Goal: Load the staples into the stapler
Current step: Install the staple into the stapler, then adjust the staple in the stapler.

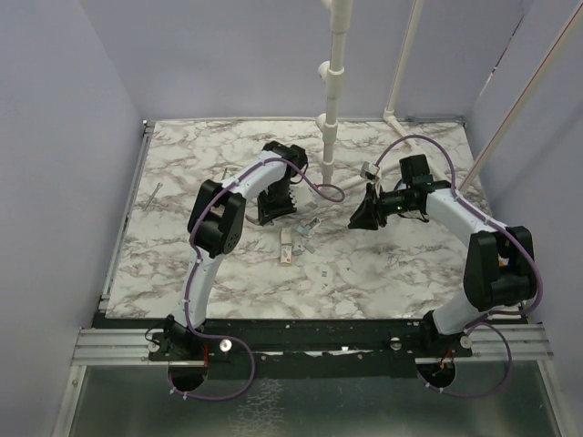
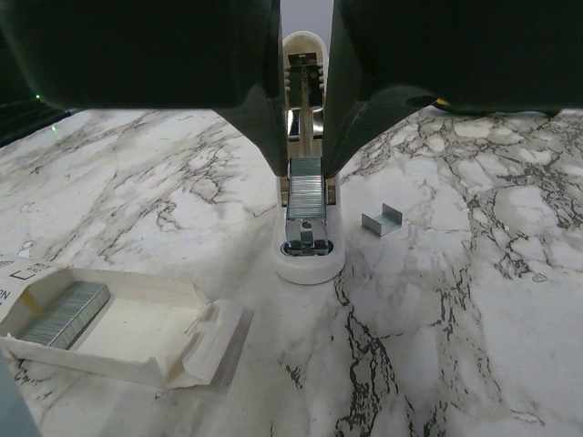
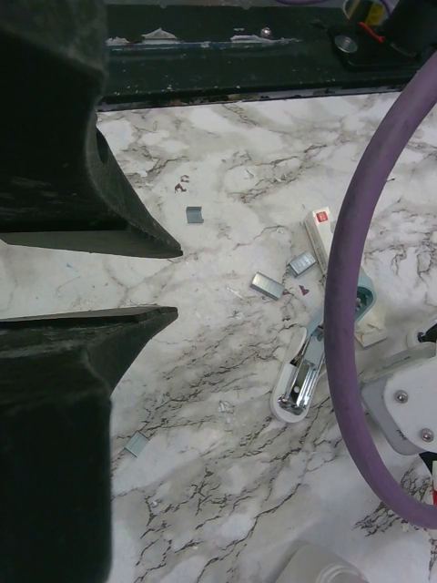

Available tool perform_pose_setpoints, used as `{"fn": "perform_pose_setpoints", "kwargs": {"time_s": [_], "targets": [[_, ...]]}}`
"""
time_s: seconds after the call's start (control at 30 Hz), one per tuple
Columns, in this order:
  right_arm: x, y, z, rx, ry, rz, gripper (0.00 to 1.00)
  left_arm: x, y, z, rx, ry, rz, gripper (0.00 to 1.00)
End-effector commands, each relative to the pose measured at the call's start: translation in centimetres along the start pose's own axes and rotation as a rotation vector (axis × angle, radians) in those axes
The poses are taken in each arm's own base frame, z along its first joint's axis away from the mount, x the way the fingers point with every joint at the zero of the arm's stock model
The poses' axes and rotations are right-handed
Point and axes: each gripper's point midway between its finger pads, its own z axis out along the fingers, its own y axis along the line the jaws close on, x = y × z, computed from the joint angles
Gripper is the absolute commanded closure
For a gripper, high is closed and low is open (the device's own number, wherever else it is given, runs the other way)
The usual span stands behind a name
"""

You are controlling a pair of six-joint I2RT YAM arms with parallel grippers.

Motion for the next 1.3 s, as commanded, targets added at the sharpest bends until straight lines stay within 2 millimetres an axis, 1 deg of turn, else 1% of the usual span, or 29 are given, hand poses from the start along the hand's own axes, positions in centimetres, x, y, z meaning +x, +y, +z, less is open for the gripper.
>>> {"fn": "perform_pose_setpoints", "kwargs": {"time_s": [0.0, 0.37, 1.07, 1.2, 1.27], "targets": [[-0.2, 0.0, 0.0, -0.010, 0.004, -0.001, 0.68, -0.2, 0.0, -0.9, -0.029, -0.025, 0.018, 0.76], [-0.4, 0.0, -0.1, -0.009, 0.003, -0.005, 0.68, -0.3, -0.3, -1.2, -0.034, -0.027, 0.020, 0.70], [-0.4, 0.0, -0.1, -0.012, 0.002, -0.003, 0.68, -1.1, -0.2, -3.4, -0.083, -0.078, 0.013, 0.70], [-0.3, 0.1, 0.0, -0.013, 0.002, 0.000, 0.68, -0.9, 0.4, -4.0, -0.125, -0.073, 0.012, 0.71], [-0.4, 0.1, 0.0, -0.013, 0.002, -0.002, 0.68, -0.8, 0.4, -4.1, -0.127, -0.073, 0.017, 0.72]]}}
